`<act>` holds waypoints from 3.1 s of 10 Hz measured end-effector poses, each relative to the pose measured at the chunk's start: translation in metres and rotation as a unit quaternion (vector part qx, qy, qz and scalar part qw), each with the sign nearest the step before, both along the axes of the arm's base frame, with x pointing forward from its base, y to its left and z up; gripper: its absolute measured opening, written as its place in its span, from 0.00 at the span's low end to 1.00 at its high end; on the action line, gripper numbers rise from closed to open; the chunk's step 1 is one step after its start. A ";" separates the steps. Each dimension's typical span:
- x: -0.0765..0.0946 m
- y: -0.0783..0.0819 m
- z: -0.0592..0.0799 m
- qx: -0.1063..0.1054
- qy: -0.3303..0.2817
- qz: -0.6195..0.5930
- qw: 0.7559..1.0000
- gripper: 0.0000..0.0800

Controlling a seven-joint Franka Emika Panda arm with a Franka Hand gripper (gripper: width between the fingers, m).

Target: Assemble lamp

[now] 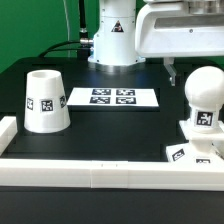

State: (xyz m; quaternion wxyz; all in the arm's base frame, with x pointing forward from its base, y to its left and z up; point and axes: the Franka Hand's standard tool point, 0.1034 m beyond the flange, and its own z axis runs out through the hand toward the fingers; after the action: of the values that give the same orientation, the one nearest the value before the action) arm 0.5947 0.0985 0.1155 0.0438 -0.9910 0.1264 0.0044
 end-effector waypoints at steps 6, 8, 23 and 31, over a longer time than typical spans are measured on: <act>-0.049 -0.097 0.003 -0.011 0.011 0.136 0.991 0.87; -0.049 -0.147 0.023 -0.007 0.016 0.140 0.990 0.87; -0.137 -0.226 -0.004 -0.006 0.016 0.238 0.971 0.87; -0.143 -0.228 -0.039 -0.012 0.029 0.240 0.970 0.76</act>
Offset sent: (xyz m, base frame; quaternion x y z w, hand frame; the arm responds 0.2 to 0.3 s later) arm -0.0542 -0.0741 0.0019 -0.0168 -0.0048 -0.1139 0.9933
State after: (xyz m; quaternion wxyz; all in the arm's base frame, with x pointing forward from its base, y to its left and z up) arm 0.4521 -0.1291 0.0768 0.0263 -0.9923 -0.1136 0.0417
